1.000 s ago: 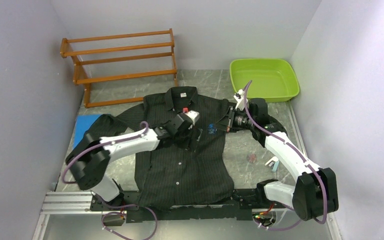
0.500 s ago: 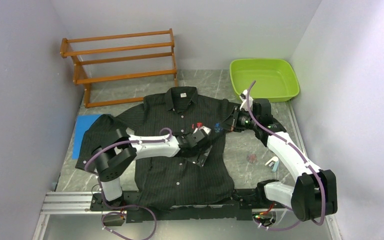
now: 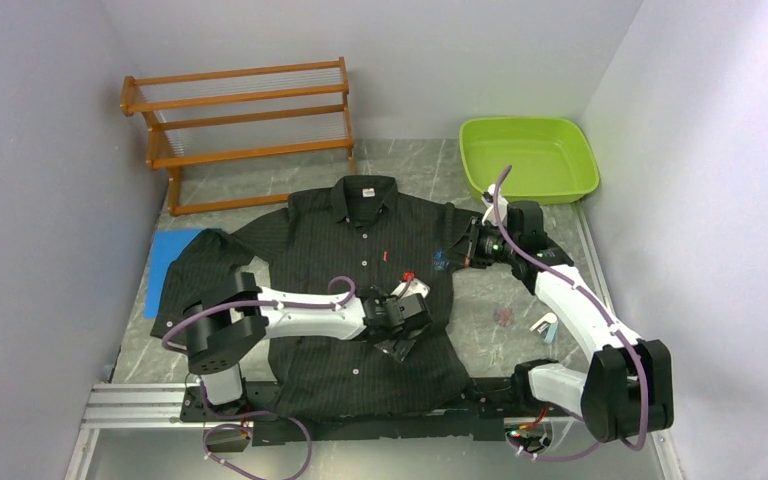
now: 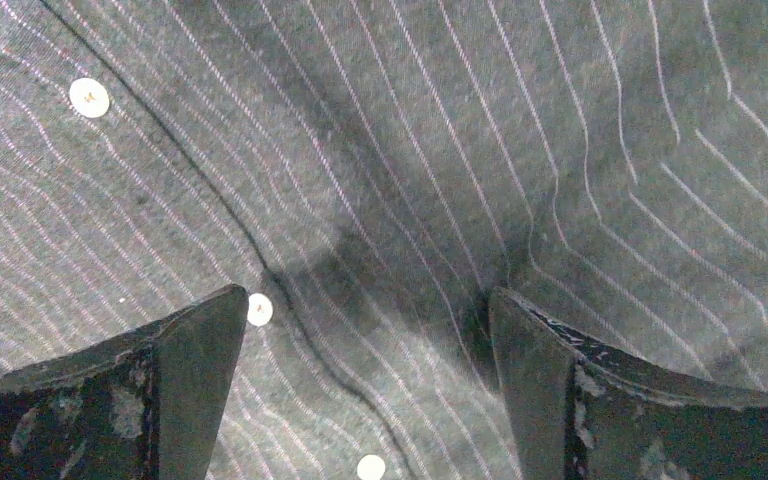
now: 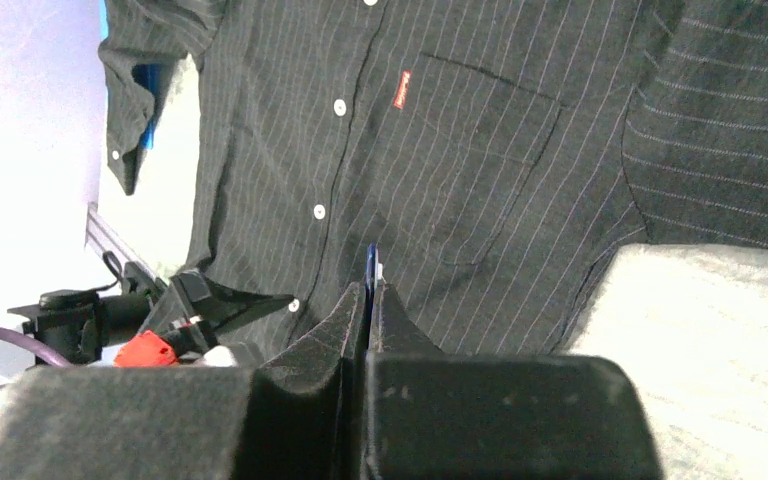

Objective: Pin the brooch onto the clothing
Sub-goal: Pin the brooch to the clothes.

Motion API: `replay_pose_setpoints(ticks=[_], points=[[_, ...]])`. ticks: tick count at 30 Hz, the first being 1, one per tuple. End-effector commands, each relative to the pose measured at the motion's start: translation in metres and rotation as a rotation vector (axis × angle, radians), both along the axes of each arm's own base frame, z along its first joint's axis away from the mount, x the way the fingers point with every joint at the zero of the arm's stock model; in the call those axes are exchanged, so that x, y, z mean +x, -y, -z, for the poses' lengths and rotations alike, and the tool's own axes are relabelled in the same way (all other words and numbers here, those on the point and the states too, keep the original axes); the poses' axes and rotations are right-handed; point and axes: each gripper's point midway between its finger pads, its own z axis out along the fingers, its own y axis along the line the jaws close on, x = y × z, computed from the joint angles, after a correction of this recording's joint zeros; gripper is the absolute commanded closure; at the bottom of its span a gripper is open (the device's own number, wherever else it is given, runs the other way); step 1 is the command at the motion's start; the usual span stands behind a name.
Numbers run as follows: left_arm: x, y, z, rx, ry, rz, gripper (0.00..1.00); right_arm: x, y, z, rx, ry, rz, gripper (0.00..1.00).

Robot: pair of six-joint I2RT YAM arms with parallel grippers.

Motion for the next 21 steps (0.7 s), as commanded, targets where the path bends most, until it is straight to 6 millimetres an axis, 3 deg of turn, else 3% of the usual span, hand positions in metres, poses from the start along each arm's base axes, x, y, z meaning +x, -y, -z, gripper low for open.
replay_pose_setpoints(ticks=[1,6,9,14,21], points=[[-0.007,0.001,-0.032,-0.044,-0.018,0.087,0.05,-0.002,-0.005,0.005,0.014,0.0,-0.045,1.0],[0.01,0.03,-0.074,-0.269,-0.052,0.109,0.05,0.004,-0.006,0.009,-0.009,-0.011,-0.062,1.0],[0.03,0.028,-0.09,-0.384,-0.078,0.07,0.05,0.011,-0.009,0.011,-0.013,-0.021,-0.073,1.0],[0.057,0.003,-0.106,-0.512,-0.117,0.0,0.05,0.026,-0.02,0.013,-0.014,-0.052,-0.109,1.0],[0.098,-0.05,-0.138,-0.647,-0.116,-0.115,0.05,0.051,-0.046,0.016,-0.031,-0.106,-0.182,1.0]])
